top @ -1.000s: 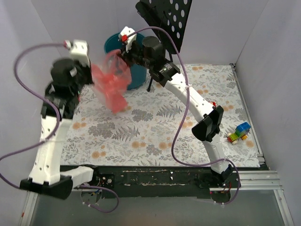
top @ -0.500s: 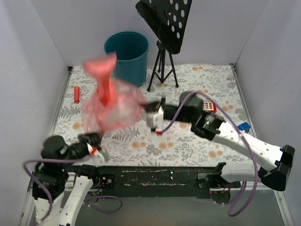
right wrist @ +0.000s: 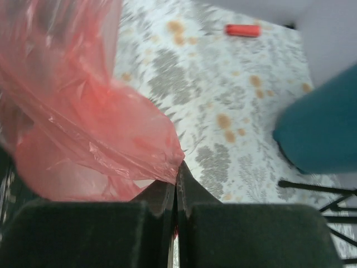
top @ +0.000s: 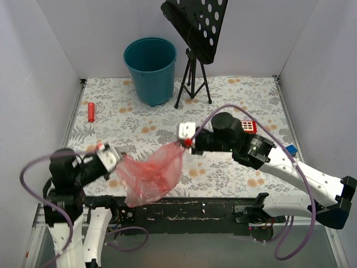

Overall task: Put the trash bags into the trash bin
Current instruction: Unfold the trash bag at the center of the board.

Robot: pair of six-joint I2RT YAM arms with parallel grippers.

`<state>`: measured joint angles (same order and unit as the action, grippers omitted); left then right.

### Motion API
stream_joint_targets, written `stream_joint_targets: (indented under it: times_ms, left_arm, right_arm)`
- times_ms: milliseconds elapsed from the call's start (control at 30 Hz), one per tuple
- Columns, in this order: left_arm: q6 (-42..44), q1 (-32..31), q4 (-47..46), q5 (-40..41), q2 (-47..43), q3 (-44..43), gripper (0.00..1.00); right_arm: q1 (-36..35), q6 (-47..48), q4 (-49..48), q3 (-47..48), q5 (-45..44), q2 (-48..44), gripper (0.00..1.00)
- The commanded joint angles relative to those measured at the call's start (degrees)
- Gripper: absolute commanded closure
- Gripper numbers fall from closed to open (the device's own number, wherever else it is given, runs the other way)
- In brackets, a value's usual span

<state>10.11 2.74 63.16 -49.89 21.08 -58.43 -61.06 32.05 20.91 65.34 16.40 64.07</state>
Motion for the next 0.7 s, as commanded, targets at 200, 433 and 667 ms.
stream_joint_targets:
  times_ms: [200, 433, 667]
  left_arm:
    - [-48.4, 0.7, -3.3, 28.1, 28.9, -11.4, 1.00]
    - [-51.3, 0.6, -8.5, 42.2, 37.6, -18.8, 1.00]
    - [-43.5, 0.7, -28.2, 51.7, 52.8, -63.3, 1.00]
  right_arm:
    - [12.1, -30.2, 1.1, 21.0, -12.5, 21.2, 0.99]
    - [13.9, -24.0, 3.7, 43.3, -11.1, 42.6, 0.99]
    - [13.9, -13.6, -33.4, 75.0, -13.6, 52.5, 0.99]
